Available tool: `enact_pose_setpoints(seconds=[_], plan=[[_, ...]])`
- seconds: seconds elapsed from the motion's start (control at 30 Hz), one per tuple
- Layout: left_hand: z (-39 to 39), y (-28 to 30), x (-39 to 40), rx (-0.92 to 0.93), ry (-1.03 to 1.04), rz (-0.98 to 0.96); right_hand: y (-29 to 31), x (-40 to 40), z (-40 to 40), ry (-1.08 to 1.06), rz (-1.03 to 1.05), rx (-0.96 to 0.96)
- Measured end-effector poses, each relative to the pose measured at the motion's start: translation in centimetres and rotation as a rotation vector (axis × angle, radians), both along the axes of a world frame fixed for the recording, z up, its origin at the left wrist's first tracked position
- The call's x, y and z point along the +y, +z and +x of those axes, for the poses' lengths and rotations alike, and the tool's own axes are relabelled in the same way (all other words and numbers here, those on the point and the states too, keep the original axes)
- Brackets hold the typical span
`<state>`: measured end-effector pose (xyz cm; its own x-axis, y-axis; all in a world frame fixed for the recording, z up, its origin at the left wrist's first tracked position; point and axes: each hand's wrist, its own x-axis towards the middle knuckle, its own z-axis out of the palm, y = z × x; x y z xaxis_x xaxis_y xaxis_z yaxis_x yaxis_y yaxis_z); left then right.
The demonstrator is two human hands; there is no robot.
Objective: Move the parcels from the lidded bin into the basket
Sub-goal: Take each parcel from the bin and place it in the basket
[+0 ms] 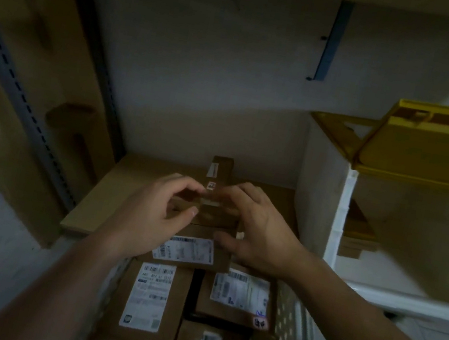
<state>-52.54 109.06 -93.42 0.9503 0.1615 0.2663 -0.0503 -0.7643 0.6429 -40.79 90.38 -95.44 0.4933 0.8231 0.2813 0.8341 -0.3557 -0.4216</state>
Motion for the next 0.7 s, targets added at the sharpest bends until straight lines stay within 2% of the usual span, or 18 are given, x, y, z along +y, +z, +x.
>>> enact_pose_setpoints(seconds=[0.33,0.47,0.7], plan=[[4.1,-0.1,-7.2,-0.015,-0.216,-0.144,3.4,-10.0,0.8,-0.139,0.308,0.026],[5.9,-0.6,-9.9,-0.017,-0.239,-0.175,3.5,-13.4,2.1,-0.204,0.333,0.018],[8.9,-1.4,-14.6,0.005,-0.239,-0.356,3.5,-18.6,4.8,-0.356,0.292,0.049]])
